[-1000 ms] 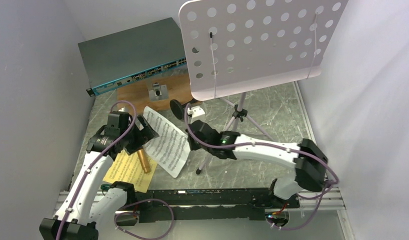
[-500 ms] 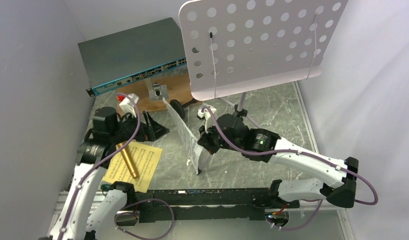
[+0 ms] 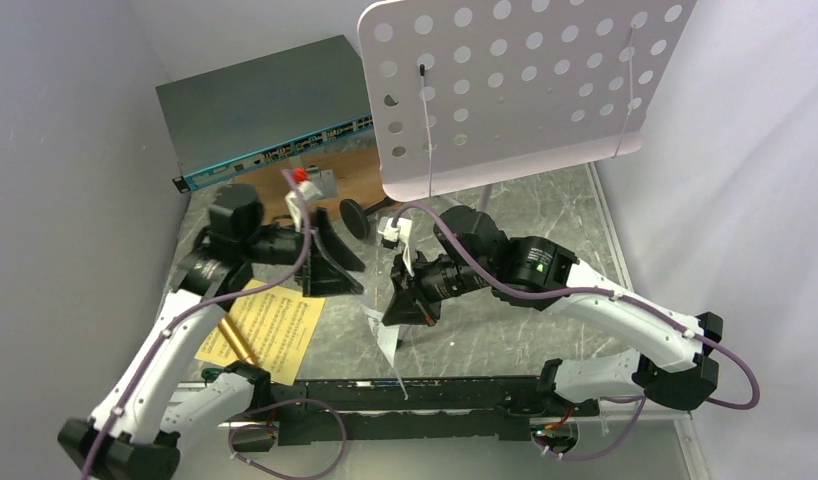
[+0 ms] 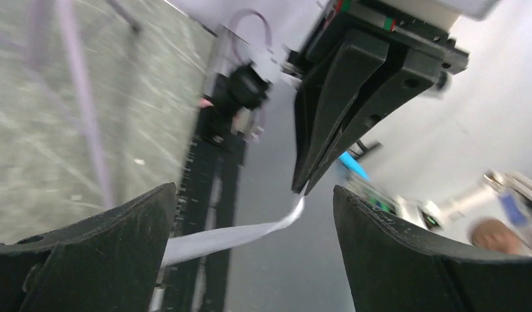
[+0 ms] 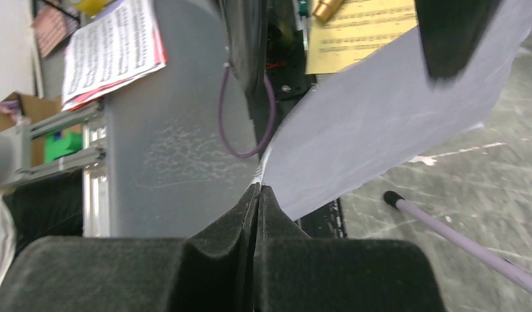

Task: Set up the instrument practice props

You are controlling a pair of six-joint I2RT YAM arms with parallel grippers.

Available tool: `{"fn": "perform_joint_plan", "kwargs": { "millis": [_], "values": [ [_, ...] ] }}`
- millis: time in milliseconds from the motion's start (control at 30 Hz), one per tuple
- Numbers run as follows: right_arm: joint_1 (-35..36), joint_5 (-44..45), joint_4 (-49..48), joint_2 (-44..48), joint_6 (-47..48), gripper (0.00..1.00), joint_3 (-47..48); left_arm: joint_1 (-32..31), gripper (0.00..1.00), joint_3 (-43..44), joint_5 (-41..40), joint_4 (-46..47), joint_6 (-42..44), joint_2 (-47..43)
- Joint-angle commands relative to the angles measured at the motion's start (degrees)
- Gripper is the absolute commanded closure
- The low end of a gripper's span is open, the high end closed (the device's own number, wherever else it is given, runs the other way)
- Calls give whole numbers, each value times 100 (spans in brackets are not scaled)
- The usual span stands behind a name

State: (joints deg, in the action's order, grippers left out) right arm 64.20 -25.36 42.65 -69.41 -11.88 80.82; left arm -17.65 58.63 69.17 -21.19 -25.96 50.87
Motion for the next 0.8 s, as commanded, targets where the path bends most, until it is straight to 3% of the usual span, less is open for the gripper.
{"fn": "perform_joint_plan", "kwargs": {
  "millis": [0,300,533,700,767],
  "values": [
    [4,-887,71,-61,65,100,341,-1086,6,235,432,-326,466,248],
    [0,-1185,263,123,28,100,410,-2099,20,-82,646,-293,561,549],
    [-5,-1213,418,253,-7,100,429,-2354,61,52,783,-1047,1179,712],
    [-6,-1065,521,262,-1,100,404,-2375,69,-45,1050,-773,996,606],
    [-10,-1051,465,285,-36,100,379,-2375,78,-62,1127,-665,942,511]
  ]
}}
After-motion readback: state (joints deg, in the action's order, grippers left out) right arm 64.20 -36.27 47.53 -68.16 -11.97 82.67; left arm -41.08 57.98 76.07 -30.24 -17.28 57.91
